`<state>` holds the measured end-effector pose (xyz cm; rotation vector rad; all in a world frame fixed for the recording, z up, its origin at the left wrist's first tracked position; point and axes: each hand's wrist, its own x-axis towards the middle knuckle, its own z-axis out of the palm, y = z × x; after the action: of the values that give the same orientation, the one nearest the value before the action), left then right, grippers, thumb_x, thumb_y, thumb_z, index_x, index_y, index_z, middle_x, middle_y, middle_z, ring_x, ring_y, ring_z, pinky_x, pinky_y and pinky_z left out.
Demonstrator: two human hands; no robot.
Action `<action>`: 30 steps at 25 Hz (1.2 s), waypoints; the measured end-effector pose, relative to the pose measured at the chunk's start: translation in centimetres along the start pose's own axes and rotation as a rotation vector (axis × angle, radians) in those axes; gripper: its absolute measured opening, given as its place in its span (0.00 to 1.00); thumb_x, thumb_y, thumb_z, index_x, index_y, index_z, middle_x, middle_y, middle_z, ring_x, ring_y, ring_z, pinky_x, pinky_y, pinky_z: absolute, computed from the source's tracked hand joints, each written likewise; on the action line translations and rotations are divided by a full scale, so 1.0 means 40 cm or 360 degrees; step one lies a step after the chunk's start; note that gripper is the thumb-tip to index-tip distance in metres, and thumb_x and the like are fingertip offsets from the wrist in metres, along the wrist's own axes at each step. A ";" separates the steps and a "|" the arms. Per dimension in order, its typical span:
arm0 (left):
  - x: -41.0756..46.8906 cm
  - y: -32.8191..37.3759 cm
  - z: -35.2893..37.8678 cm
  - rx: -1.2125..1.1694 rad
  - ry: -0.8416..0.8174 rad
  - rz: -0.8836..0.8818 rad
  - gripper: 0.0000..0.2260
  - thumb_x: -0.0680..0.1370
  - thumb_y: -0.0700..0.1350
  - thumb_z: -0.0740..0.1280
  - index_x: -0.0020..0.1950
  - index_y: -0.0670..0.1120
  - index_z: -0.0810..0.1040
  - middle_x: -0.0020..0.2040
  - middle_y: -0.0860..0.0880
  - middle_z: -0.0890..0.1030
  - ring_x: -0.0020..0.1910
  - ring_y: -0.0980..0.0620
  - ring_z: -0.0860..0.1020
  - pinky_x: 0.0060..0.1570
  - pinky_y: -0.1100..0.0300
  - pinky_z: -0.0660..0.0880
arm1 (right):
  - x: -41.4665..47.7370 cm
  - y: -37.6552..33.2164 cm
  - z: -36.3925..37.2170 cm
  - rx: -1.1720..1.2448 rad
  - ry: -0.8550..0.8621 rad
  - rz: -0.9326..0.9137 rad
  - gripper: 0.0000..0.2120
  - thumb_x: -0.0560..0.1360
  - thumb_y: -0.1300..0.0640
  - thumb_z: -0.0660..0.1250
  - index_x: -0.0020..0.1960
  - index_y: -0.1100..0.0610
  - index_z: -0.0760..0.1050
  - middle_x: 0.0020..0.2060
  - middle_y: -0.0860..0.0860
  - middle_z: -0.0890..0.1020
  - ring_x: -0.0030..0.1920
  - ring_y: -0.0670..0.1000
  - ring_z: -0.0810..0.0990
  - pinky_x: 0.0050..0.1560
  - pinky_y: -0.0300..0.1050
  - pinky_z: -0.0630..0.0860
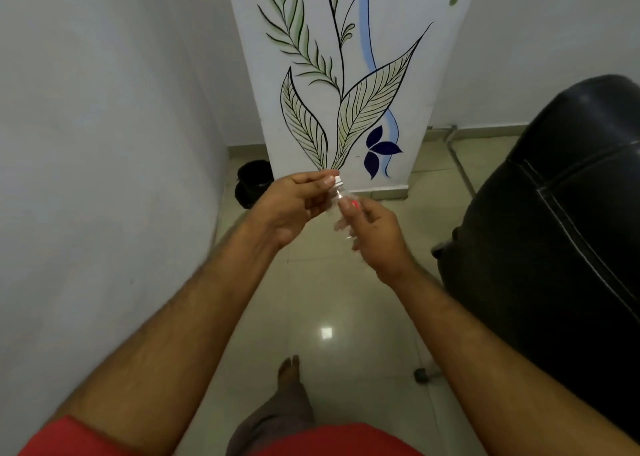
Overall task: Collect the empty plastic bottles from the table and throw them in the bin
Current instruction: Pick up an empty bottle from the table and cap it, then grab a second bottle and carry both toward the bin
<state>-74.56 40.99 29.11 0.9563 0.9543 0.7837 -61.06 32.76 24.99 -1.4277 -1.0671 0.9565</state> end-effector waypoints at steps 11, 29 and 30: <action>0.544 0.224 0.063 0.0120 -0.0881 -0.0047 0.10 0.79 0.36 0.64 0.58 0.40 0.81 0.51 0.46 0.85 0.53 0.49 0.81 0.61 0.55 0.75 | 0.452 -0.074 -0.035 0.0691 0.0249 0.0316 0.24 0.67 0.33 0.70 0.47 0.52 0.84 0.39 0.58 0.75 0.33 0.49 0.72 0.33 0.43 0.68; 1.226 0.007 1.011 0.1169 -0.1555 0.0001 0.12 0.78 0.39 0.68 0.61 0.42 0.78 0.51 0.46 0.80 0.46 0.55 0.78 0.40 0.67 0.73 | 0.883 0.162 -0.674 0.0754 0.2539 0.0178 0.16 0.80 0.45 0.64 0.50 0.58 0.79 0.37 0.50 0.79 0.39 0.47 0.78 0.40 0.43 0.76; 1.241 -0.024 1.076 0.1213 -0.1616 0.0021 0.12 0.78 0.38 0.67 0.61 0.41 0.79 0.49 0.45 0.80 0.43 0.56 0.77 0.38 0.68 0.72 | 0.892 0.184 -0.702 0.0785 0.2645 0.0177 0.17 0.80 0.45 0.64 0.51 0.59 0.79 0.38 0.51 0.79 0.40 0.49 0.78 0.41 0.46 0.76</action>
<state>-16.16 70.66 24.15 1.7705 0.3049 -0.1579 -23.52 58.97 20.75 -1.2663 0.4646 -0.1192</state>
